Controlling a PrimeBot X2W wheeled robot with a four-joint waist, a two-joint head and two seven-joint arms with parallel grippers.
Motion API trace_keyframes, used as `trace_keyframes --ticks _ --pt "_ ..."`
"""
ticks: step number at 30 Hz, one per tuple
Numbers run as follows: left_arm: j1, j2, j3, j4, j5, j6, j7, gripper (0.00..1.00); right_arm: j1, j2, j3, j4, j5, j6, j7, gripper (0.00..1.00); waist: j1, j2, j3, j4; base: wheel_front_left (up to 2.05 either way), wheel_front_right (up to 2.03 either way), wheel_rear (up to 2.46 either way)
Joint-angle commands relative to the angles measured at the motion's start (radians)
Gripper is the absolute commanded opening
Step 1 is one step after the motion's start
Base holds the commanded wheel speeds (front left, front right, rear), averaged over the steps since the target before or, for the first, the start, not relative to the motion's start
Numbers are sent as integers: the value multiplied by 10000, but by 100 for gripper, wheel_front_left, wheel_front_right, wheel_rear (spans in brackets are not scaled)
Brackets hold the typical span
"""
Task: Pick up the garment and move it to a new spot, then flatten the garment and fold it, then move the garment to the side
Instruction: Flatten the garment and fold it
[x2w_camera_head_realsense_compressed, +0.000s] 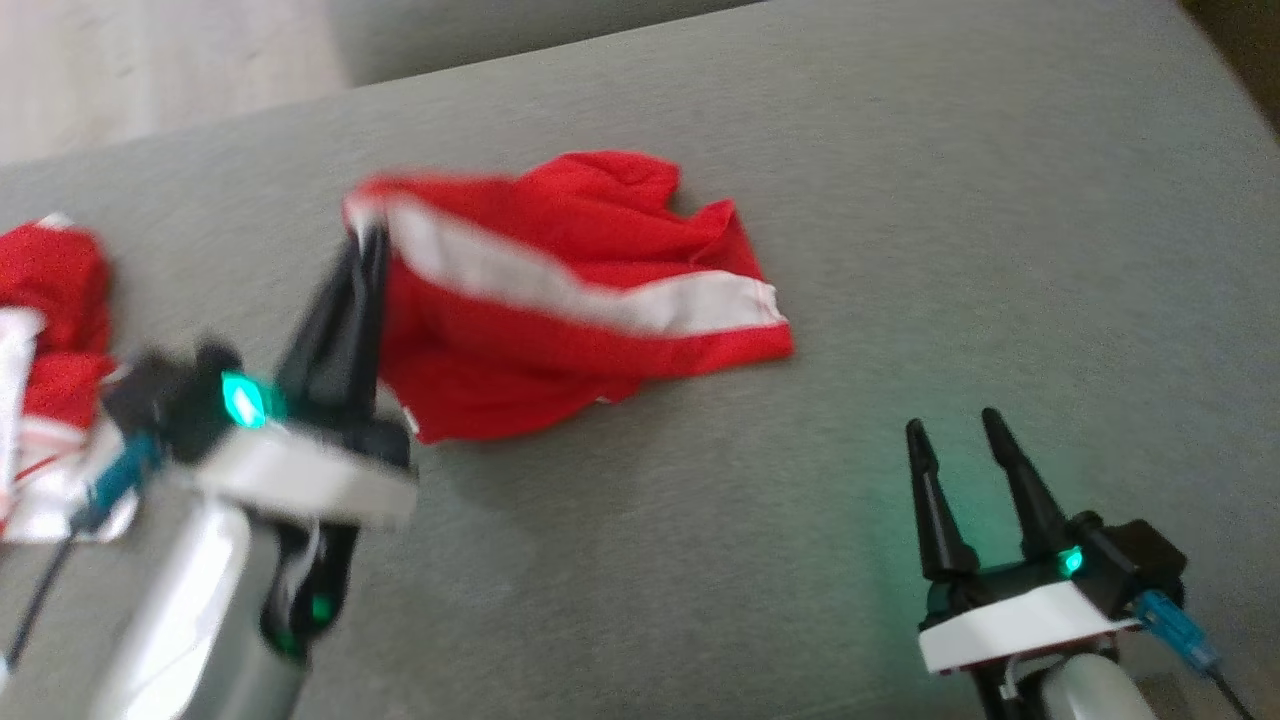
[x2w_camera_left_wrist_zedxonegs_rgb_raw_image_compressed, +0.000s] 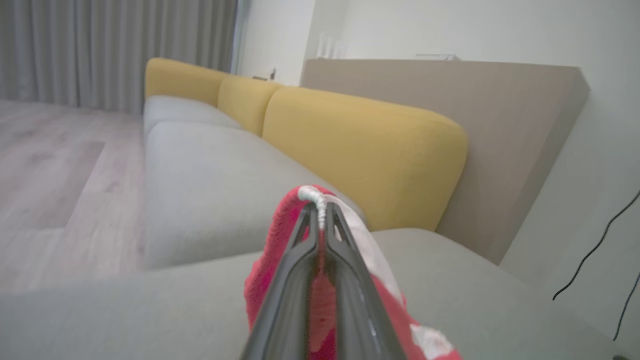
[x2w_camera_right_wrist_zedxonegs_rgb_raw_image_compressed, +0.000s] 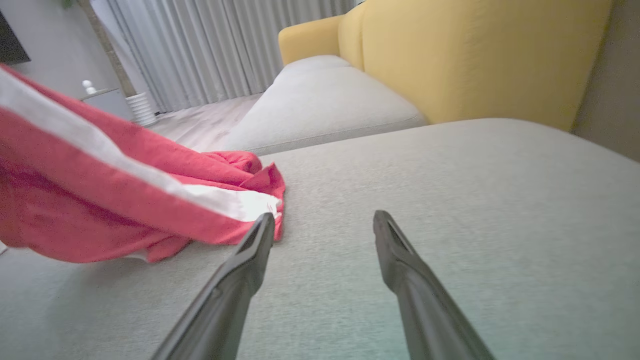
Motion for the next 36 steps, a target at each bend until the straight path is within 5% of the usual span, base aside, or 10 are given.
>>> trace_keyframes --ticks 1,4,15,29,30,34,36 --pt "-293 368 309 -396 -172 -167 -369 0 -280 -62 423 -108 384 -9 -36 100 1 0 183 838 0 0 0" --pt "-91 724 8 16 -121 -323 -996 0 -551 -62 956 335 1112 -9 -36 100 1 0 241 1410 0 0 0" --pt "-871 966 -763 1250 194 -399 -1679 0 -2705 -62 1297 2325 662 -9 -36 100 1 0 449 2459 0 0 0" --pt "-1587 1019 -1388 1602 147 -405 -1830 0 -4129 -62 1513 4381 249 -9 -36 100 1 0 742 2815 0 0 0" --pt "-1611 1016 -1409 1598 126 -405 -1832 0 -4177 -62 1584 4465 285 -9 -36 96 1 0 764 2829 0 0 0" --pt "-1691 997 -1418 1545 70 -405 -1835 0 -4351 -62 1743 4596 362 -9 -36 2 1 0 833 2865 0 0 0" --pt "-1689 1009 -1394 1534 76 -405 -1836 0 -4400 -62 1619 4421 291 -9 -36 0 1 0 838 2845 0 0 0"
